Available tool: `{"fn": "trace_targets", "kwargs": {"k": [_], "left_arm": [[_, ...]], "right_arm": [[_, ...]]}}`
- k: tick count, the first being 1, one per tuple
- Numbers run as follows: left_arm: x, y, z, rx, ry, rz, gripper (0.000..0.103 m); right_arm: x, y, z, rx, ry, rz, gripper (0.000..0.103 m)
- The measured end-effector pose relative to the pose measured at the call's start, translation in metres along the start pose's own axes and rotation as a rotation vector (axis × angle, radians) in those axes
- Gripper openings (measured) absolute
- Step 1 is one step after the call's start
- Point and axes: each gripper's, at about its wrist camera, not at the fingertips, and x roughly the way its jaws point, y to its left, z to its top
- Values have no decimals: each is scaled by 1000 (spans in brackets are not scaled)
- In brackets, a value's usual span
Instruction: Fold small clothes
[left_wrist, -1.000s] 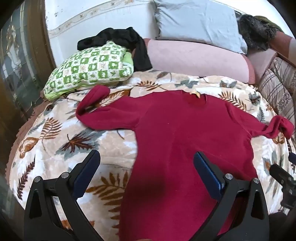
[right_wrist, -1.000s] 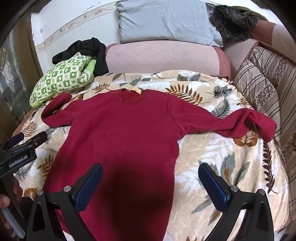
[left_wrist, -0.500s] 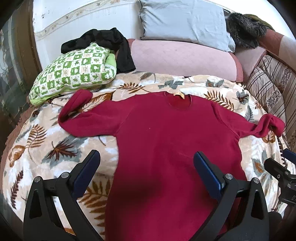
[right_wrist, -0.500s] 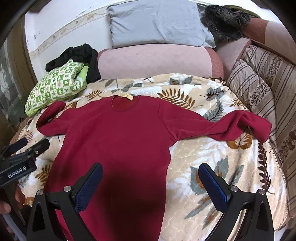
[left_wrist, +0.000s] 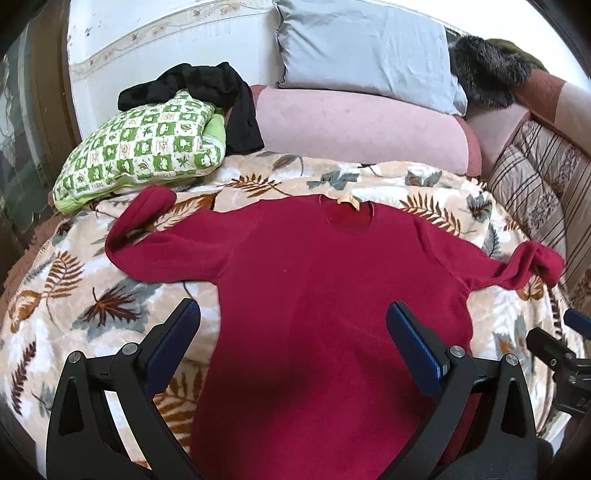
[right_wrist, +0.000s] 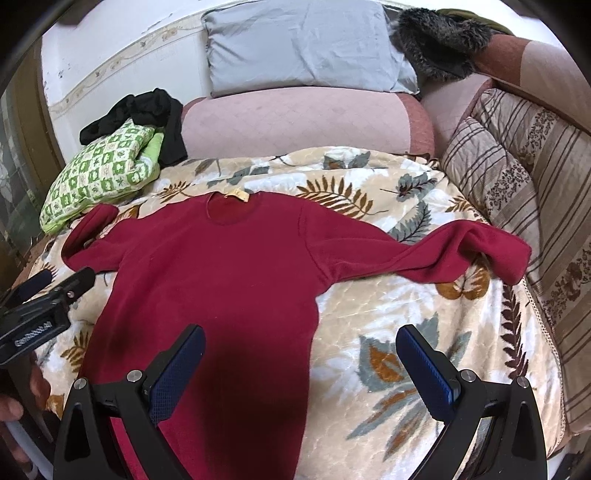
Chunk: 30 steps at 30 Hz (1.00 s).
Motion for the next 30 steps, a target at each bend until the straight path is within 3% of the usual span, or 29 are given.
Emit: {"fn": "trace_targets", "kwargs": {"k": [13,30], "left_arm": [[9,6,-7,-20,43,5,102],[-5,15,8,-9,15,20,102]], "right_arm": [[7,2,-5,16,22,18,102],[4,13,9,7,33,26,102]]}}
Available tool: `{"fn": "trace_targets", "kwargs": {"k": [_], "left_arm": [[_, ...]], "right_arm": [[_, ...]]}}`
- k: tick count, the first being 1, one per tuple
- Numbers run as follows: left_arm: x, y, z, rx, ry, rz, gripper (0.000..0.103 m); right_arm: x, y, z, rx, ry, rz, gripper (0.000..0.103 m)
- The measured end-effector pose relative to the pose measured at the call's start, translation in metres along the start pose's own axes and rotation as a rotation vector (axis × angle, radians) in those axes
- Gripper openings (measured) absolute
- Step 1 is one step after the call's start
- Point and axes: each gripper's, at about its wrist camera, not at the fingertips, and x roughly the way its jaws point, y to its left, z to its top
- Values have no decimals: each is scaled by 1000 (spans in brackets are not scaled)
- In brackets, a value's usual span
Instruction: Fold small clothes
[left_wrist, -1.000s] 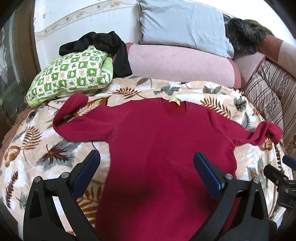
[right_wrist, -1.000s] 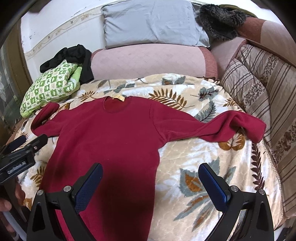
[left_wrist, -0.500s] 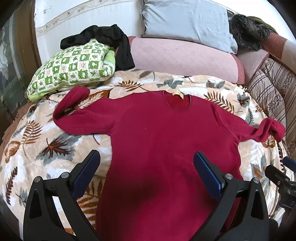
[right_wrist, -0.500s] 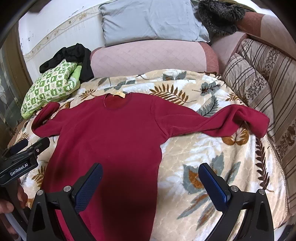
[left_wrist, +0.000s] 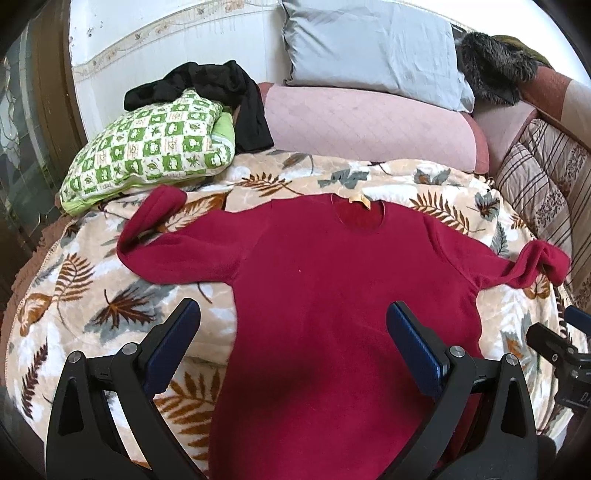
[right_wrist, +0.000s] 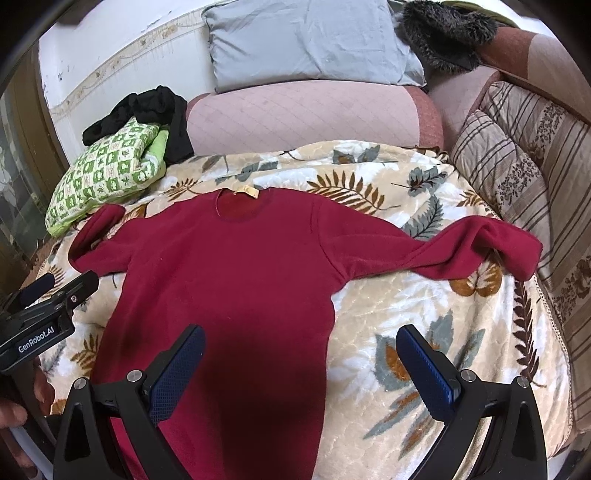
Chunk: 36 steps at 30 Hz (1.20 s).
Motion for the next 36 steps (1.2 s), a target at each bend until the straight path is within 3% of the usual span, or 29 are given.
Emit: {"fn": "trace_targets", "kwargs": {"k": [15,21,27,36], "left_arm": [[8,6,-10,19,15,41,102],[14,-1,-10,-10,34,0,102],[11,-15,-11,29,47,-27,102],[-1,-20,-14,63,58,-7,102]], "right_arm": [[12,9,-1,-18,0,-9,102],[13,4,-8,-14,24,-14,102],[4,-5,-12,13,16,-18,102],[2,-8,-22,40,-2,-12,102]]}}
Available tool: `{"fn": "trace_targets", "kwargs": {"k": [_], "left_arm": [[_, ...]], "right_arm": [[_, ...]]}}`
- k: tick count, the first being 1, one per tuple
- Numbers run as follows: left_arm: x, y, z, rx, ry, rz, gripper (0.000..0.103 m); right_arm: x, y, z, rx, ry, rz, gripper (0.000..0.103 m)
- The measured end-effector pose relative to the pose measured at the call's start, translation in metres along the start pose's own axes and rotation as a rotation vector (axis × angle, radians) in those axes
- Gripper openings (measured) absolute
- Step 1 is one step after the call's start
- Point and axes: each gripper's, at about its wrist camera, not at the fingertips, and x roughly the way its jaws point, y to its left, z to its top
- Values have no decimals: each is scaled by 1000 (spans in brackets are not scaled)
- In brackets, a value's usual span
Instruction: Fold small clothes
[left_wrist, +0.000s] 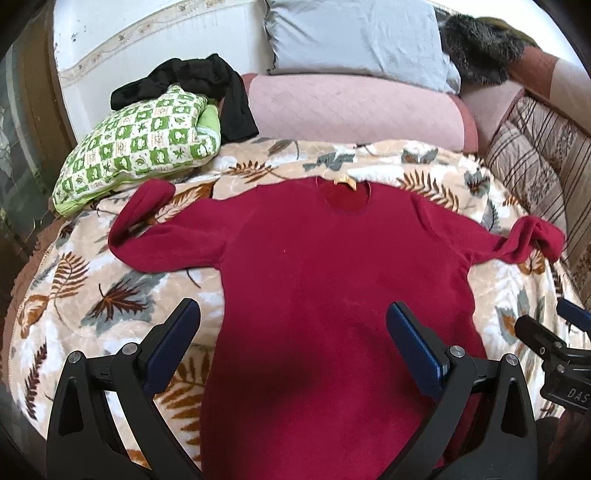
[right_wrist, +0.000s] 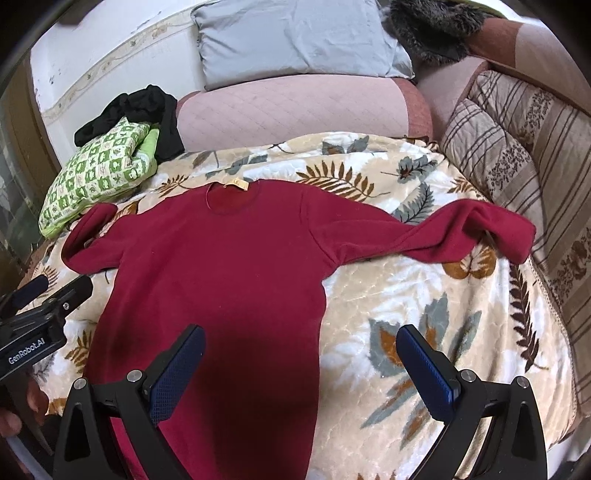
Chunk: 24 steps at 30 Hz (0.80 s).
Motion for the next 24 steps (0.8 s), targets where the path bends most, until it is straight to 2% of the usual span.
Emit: {"fn": "trace_targets", "kwargs": {"k": [4,11,14,19,24], "left_arm": [[1,-9,-1,4,2,20,102],[20,-17,-7,4,14,40,102],[25,-14,-5,-6,14,38,102],[35,-4,-5,-36,15,25,102],[46,8,-2,-55,21,34,102]], "right_arm": [[9,-4,-4,9,24,10,102],[21,-7,-4,-50,34,4,102],[27,-7,-2,-61,35,-22,102],[41,-7,2,-22,40,3,102],[55,4,9,-40,51,-3,102]]}}
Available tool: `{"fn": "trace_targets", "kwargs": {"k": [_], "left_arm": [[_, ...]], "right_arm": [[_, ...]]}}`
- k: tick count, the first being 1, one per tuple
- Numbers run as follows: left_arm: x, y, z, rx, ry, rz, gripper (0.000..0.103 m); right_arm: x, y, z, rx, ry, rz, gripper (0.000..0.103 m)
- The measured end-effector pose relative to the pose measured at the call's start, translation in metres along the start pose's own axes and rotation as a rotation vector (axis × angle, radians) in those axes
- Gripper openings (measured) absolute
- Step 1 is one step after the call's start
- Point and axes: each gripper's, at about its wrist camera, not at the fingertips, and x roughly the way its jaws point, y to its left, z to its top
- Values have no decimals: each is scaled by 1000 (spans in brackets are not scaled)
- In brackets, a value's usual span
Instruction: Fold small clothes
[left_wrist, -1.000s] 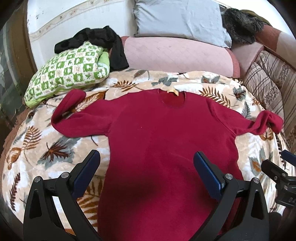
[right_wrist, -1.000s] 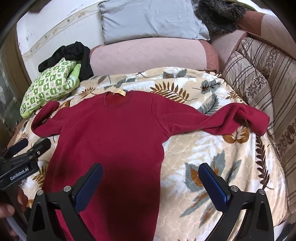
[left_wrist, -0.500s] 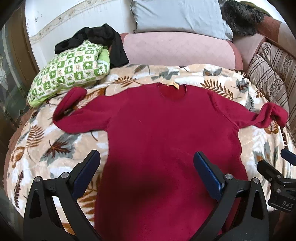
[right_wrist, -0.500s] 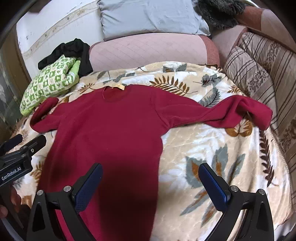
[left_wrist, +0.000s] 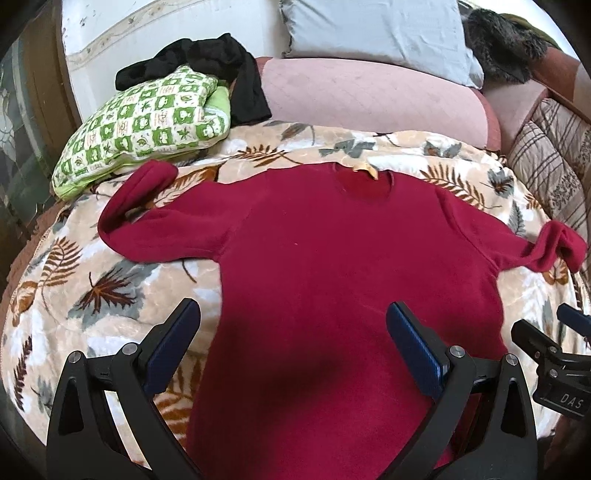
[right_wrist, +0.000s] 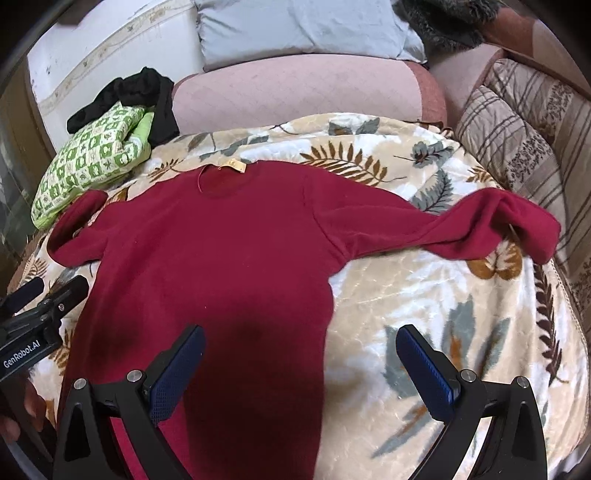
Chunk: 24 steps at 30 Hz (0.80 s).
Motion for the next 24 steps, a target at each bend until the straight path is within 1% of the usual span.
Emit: {"fn": "trace_targets", "kwargs": {"k": [8,11,15,21,24], "left_arm": [[21,17,2,-14,22,8,102],[27,35,7,-53,32,11,102],[34,75,19,-128,36,37,102],[48,151,50,-219,18,141,102],[61,187,67,-274,29,179,102]], "right_arm": [[15,20,12,-34,-10,15,102],[22,27,17,-32,2,45,102],[31,41,19,-63,10,44,102],[49,63,23,-89,29,78,102],[55,78,31,-121,21,94,102]]}}
